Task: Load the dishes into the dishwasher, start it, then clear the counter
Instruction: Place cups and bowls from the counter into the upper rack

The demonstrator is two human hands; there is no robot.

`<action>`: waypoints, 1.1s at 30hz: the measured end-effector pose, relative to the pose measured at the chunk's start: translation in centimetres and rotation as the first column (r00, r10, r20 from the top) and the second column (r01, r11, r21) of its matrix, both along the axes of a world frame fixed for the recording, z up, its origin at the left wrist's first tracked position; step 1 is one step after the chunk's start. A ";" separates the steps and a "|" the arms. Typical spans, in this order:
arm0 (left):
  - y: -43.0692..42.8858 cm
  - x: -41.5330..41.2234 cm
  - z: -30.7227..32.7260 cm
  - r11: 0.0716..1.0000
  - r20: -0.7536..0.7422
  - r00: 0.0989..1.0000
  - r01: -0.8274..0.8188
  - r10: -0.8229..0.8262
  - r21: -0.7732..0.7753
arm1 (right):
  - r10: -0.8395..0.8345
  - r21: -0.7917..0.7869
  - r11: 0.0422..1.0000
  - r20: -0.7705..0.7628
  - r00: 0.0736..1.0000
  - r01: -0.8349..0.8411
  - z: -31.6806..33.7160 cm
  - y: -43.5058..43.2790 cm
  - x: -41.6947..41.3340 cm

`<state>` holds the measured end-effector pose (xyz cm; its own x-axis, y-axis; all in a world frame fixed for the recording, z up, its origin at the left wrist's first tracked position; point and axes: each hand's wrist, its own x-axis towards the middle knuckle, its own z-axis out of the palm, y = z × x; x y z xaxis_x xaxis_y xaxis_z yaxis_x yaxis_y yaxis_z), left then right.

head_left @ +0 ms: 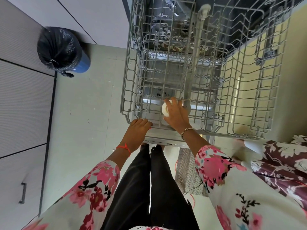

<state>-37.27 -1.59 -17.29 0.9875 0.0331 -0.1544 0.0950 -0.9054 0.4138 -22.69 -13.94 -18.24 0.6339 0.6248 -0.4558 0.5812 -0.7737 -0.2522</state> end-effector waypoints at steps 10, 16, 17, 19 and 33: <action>0.1 -0.2 -0.4 1.000 0.020 1.000 0.001 -0.001 0.002 | -0.018 -0.037 0.999 -0.013 1.000 0.017 -0.2 -0.1 -0.2; 0.6 -0.2 0.2 0.996 0.003 0.997 0.082 -0.082 0.034 | -0.008 -0.085 0.996 -0.010 1.000 0.007 1.4 0.3 0.3; 0.9 -0.2 0.6 0.994 0.005 0.995 0.097 -0.097 0.045 | -0.002 -0.085 0.996 -0.008 1.000 0.001 2.0 0.5 0.4; 1.7 -0.3 2.0 0.992 0.033 0.994 0.104 -0.107 0.074 | -0.009 -0.056 0.998 -0.009 1.000 0.008 3.6 1.1 0.6; 23.8 -2.3 15.2 0.927 0.302 0.877 -0.360 0.374 -0.104 | 0.134 0.345 0.904 0.334 0.933 -0.254 18.7 24.2 1.2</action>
<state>-39.60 22.19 -2.07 0.9033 0.4027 0.1481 0.2773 -0.8112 0.5148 -21.47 10.23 0.48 0.5495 0.8350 0.0278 0.8028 -0.5185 -0.2943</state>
